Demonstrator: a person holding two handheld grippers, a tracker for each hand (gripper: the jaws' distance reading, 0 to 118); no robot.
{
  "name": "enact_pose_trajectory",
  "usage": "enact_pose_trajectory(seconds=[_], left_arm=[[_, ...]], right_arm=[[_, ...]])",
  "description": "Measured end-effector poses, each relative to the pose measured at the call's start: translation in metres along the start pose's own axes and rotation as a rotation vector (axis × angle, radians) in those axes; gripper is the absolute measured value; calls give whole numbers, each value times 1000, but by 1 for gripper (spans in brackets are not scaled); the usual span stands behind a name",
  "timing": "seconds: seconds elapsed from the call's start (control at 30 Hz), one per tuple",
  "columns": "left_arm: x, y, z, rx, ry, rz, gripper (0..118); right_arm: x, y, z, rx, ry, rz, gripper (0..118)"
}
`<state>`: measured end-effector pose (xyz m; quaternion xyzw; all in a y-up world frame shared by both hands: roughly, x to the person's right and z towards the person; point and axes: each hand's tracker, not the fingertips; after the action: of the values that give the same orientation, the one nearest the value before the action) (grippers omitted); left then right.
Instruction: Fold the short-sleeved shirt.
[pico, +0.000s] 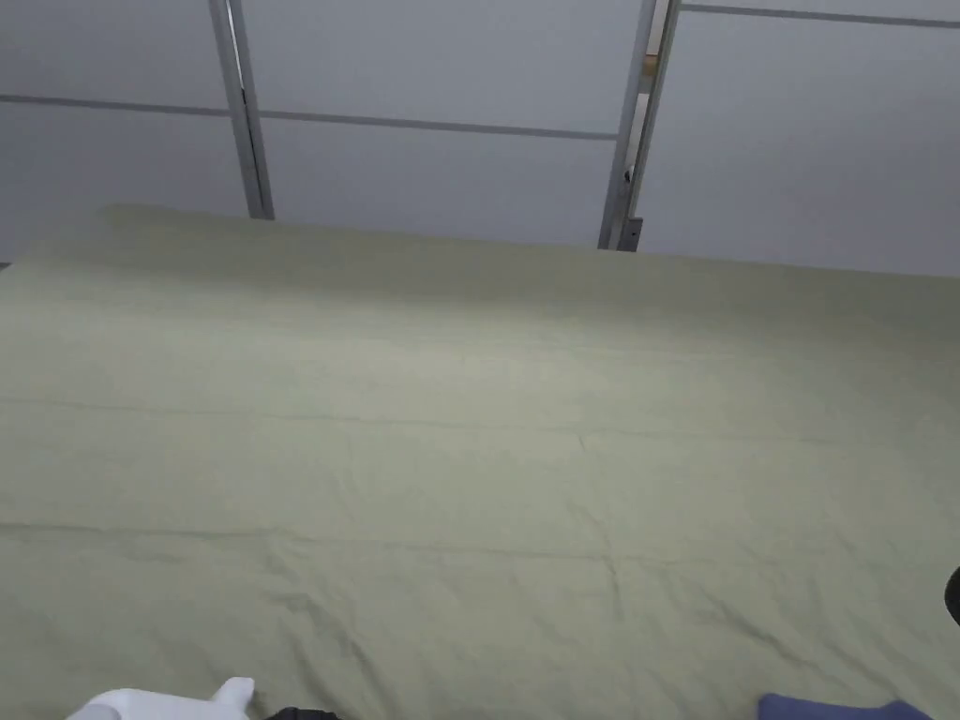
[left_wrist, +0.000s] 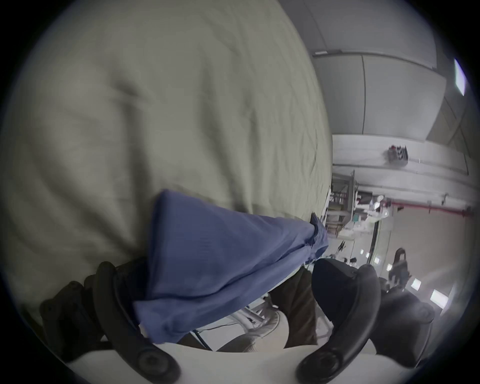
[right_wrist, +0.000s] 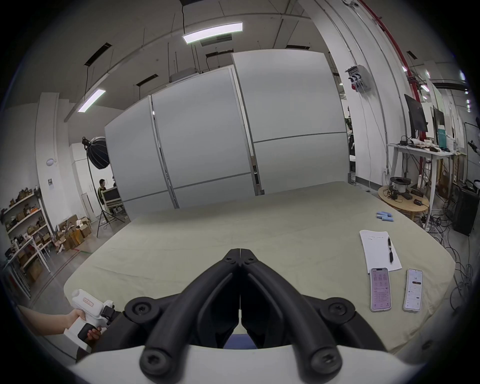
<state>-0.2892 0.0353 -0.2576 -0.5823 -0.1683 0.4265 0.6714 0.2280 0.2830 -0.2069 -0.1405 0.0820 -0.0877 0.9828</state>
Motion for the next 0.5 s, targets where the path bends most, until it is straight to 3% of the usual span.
enact_pose_trajectory(seconds=[0.07,0.1,0.13,0.2,0.37,0.5], left_arm=[[6,5,-2,-16,30,-78,115],[9,6,-2,-2,76,-108,71],[9,9,-7,15,168,-90,8],[5,11,-9,-21,147,-21,9],[16,11,33,81,57,-65,9],[-7,22,89,226,208,-17,9]], right_arm=[[-1,0,1,-1,-3,-8,2],[-3,-1,0,-2,0,-16,2],[-3,0,1,-2,4,-22,2],[-5,2,3,-1,5,-9,2],[-3,11,12,21,0,25,2],[1,17,18,45,-11,7,2]])
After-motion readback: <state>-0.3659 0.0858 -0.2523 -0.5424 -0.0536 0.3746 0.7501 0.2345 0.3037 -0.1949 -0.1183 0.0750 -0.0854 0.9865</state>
